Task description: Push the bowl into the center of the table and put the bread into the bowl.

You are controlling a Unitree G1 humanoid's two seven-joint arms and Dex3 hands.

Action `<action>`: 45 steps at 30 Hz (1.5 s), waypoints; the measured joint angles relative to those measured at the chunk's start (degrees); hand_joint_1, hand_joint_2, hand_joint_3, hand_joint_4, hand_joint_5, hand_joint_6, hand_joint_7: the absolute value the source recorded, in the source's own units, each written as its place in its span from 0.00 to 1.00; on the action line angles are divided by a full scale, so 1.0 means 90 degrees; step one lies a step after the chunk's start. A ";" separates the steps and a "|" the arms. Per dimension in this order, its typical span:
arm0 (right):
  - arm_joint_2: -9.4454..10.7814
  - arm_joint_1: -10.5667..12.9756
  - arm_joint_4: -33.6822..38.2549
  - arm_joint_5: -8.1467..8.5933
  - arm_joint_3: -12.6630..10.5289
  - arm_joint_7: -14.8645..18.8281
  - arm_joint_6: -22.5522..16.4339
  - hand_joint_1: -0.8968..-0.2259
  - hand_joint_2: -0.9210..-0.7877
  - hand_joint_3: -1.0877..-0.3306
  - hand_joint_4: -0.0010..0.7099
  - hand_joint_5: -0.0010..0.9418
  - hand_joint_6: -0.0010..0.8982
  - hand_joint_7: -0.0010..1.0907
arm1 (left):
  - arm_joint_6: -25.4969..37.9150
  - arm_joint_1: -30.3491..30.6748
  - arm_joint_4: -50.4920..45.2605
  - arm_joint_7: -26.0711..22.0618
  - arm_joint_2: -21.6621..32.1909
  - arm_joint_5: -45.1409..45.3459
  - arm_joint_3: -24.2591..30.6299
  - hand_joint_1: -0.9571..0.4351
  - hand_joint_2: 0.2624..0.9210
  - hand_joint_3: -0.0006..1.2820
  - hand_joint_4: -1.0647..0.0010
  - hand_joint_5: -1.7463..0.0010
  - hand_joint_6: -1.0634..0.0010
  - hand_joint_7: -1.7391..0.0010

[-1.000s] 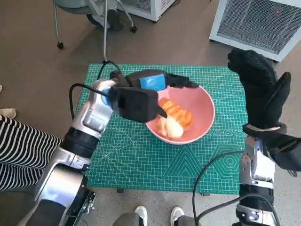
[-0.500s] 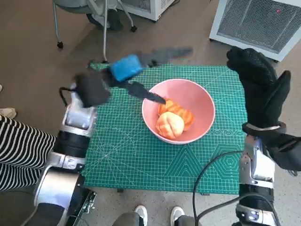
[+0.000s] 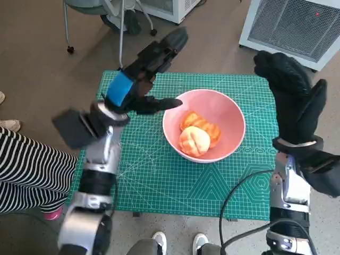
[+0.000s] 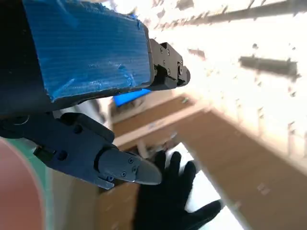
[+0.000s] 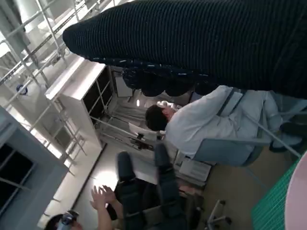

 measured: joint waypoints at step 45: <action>0.0008 -0.0712 0.1689 -0.0011 0.0051 0.0288 -0.1143 0.27 0.00 0.57 0.23 0.00 0.09 0.34 | -0.1408 0.0420 0.1198 0.0470 -0.0186 0.0131 0.0129 0.19 1.00 0.30 1.00 1.00 1.00 1.00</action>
